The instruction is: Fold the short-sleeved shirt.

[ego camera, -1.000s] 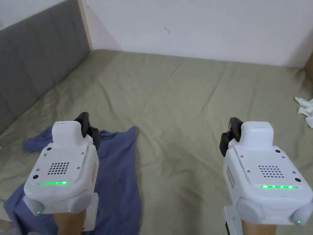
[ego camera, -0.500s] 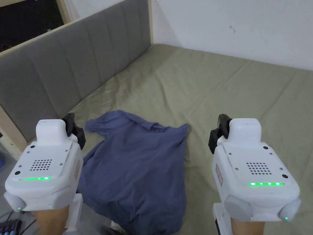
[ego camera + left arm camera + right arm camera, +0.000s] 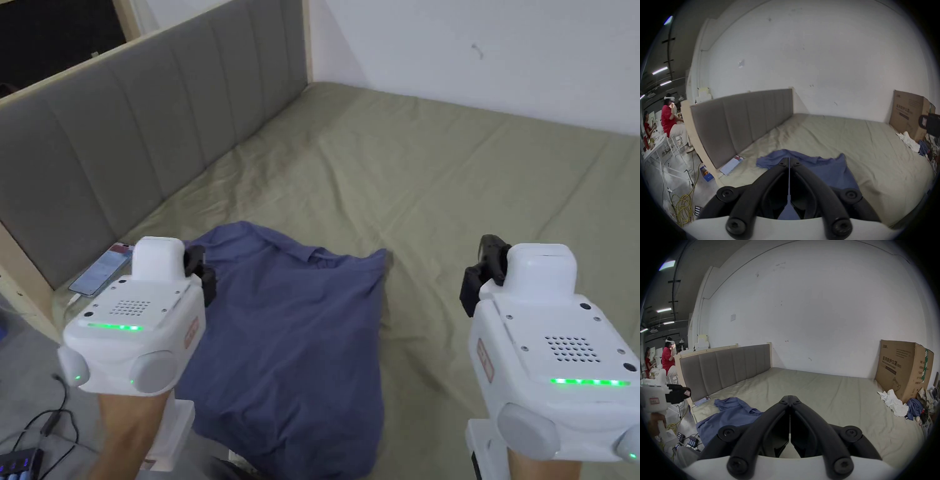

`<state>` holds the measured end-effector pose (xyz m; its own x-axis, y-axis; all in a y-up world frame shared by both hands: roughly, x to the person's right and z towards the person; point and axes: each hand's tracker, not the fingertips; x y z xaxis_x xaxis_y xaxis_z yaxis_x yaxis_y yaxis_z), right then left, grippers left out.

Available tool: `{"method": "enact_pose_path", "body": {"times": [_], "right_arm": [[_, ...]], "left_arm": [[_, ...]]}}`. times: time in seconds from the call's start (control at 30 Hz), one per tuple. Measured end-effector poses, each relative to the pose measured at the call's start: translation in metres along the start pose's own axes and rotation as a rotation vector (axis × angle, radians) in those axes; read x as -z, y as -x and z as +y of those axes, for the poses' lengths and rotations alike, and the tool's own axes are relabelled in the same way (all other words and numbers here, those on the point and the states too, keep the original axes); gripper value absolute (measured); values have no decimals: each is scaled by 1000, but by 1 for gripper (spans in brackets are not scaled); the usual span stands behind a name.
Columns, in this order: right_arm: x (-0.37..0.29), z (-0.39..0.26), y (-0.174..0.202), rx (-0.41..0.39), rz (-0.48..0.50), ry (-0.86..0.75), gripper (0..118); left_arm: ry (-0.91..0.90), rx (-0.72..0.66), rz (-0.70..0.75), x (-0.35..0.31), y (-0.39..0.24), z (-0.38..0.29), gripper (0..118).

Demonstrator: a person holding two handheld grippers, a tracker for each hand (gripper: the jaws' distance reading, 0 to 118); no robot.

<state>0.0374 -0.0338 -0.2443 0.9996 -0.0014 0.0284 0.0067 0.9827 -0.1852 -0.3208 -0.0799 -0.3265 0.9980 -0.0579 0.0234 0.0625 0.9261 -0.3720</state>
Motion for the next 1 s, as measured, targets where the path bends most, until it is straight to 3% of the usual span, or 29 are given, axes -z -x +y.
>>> {"method": "enact_pose_path", "body": {"times": [0.1,0.17,0.2,0.3,0.4,0.7,0.73,0.8,0.83,0.9,1.0], "right_arm": [[1,-3,-13,2,-30,11,3],[3,-5,-21,1,-49,22,3],[4,-7,-25,1,-57,28,3],[7,-12,-35,-1,-78,48,3],[8,-17,-44,-1,-96,68,3],[11,-28,-65,-18,-136,124,3],[11,-29,-68,-18,-143,130,3],[12,-32,-72,-16,-158,142,3],[12,-33,-74,-11,-163,147,3],[12,-35,-78,2,-174,160,3],[11,-37,-82,14,-180,167,3]], "left_arm": [[103,3,-44,23,-16,-7,11],[182,-2,-78,40,-25,-11,69],[231,-3,-93,50,-30,-15,87],[276,-6,-96,69,-45,-29,90],[401,-10,-71,91,-58,-43,109],[660,17,-67,139,-87,-94,105],[679,23,-82,141,-91,-99,94],[683,26,-120,143,-95,-105,90],[698,27,-132,143,-99,-107,75],[679,43,-114,139,-104,-106,68],[670,51,-151,134,-107,-101,23]]}}
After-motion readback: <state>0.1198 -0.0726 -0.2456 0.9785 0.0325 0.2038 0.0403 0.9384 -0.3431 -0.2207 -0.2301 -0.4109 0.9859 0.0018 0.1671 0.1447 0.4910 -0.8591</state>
